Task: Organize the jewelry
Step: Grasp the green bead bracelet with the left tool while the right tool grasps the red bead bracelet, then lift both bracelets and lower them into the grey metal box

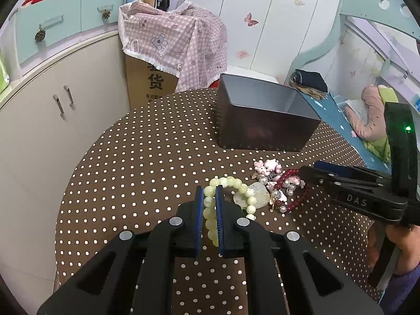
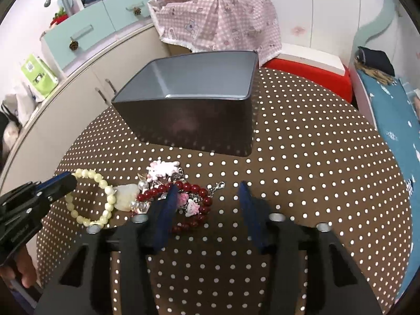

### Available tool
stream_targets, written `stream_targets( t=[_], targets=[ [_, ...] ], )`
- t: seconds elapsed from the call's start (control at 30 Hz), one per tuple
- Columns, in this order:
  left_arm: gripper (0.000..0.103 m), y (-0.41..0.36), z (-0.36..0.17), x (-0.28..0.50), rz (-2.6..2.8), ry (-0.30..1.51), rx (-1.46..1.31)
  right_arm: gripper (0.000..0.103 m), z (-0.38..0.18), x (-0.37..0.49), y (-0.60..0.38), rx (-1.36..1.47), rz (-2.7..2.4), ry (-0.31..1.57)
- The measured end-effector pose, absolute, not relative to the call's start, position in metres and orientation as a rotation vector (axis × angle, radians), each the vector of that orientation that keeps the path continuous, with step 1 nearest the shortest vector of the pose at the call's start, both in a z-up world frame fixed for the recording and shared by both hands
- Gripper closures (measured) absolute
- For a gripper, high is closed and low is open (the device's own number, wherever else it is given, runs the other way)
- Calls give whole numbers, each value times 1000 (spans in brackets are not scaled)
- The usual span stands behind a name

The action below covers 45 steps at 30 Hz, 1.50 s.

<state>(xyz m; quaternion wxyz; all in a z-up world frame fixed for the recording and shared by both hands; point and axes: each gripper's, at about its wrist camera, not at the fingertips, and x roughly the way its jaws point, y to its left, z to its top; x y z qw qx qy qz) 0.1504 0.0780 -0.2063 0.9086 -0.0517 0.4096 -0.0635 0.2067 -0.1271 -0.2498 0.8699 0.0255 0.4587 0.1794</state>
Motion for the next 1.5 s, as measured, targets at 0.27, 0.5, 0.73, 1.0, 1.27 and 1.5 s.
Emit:
stream_targets(
  t=[0.27, 0.5, 0.73, 1.0, 1.27, 1.5],
  targets=[
    [95, 78, -206, 151, -137, 847, -108, 75, -252, 211, -122, 13, 400, 984],
    [95, 79, -207, 152, -137, 850, -112, 87, -256, 217, -112, 5, 441, 1027],
    [95, 79, -209, 152, -142, 851, -118, 95, -251, 205, -111, 12, 451, 994],
    [95, 80, -190, 142, -195, 809, -141, 95, -211, 177, -121, 42, 478, 902],
    [95, 75, -152, 139, -299, 743, -161, 95, -158, 167, -125, 26, 484, 793],
    [95, 61, -105, 164, -357, 668, -133, 95, -119, 185, -134, 37, 467, 718]
  ],
)
